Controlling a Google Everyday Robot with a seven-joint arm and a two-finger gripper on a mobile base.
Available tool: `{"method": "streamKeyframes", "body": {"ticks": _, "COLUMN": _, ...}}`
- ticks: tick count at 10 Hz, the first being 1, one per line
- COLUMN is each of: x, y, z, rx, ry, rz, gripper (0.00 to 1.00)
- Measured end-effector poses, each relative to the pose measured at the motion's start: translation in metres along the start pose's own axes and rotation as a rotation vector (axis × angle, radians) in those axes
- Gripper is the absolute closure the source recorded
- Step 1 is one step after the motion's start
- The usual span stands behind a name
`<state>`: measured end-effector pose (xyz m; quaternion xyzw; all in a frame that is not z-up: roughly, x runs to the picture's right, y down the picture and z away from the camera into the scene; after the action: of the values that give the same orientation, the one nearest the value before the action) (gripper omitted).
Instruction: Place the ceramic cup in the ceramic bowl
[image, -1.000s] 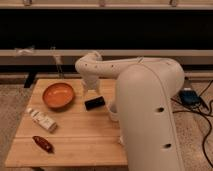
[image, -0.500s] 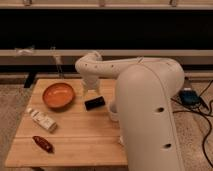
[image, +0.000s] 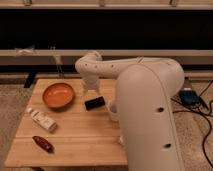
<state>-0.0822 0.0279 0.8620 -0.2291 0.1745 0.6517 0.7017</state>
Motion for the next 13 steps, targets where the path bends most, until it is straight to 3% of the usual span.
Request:
{"method": "streamKeyframes", "body": {"ticks": 7, "x": 0.002, "y": -0.001, "z": -0.004, "rx": 0.0, "ry": -0.009, "rz": 0.002, "gripper": 0.35}}
{"method": "streamKeyframes", "body": {"ticks": 10, "x": 0.016, "y": -0.012, "z": -0.042, "rx": 0.004, "ry": -0.046, "rz": 0.015, "gripper": 0.35}}
{"method": "streamKeyframes", "body": {"ticks": 12, "x": 0.039, "y": -0.027, "z": -0.082, "rx": 0.007, "ry": -0.083, "rz": 0.032, "gripper": 0.35}}
{"method": "streamKeyframes", "body": {"ticks": 13, "x": 0.049, "y": -0.031, "z": -0.091, "rx": 0.007, "ry": -0.091, "rz": 0.039, "gripper": 0.35}}
